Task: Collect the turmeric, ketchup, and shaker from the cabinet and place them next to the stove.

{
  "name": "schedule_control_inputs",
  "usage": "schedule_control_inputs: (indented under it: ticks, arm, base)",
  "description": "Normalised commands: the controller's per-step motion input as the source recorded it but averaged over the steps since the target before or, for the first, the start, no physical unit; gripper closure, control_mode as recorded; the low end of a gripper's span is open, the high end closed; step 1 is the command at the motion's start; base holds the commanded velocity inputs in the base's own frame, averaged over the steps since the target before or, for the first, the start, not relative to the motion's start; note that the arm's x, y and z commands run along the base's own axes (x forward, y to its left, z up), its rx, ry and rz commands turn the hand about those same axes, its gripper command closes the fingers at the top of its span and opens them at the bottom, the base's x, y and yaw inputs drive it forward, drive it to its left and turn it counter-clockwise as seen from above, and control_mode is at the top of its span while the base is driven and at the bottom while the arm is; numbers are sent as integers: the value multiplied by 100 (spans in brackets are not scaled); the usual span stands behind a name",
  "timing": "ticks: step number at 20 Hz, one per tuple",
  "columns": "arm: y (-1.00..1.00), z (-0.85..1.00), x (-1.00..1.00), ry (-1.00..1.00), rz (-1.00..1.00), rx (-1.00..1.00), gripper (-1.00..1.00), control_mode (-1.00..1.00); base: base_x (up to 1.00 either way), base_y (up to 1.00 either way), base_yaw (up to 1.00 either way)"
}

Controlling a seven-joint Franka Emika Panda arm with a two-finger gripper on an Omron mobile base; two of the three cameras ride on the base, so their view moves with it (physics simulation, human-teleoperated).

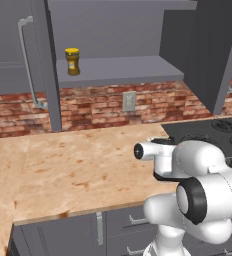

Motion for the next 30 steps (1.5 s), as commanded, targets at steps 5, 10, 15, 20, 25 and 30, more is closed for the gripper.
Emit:
schedule_control_inputs:
  ticks: [5,10,15,20,25,30]
  arm:
    - [20,-19,-7,-15,-3,-2,-100,-100]
    - [37,1,-22,-14,-6,-5,-100,-100]
    - [31,29,-8,-10,-6,-6,-100,-100]
    - [9,60,0,-10,-4,-9,-100,-100]
    - [19,78,0,-11,-1,-10,-100,-100]
    - [30,71,-1,-5,1,-6,-100,-100]
  base:
    - [0,0,0]
    - [0,0,0]
    - [0,0,0]
    - [0,0,0]
    - [0,0,0]
    - [0,0,0]
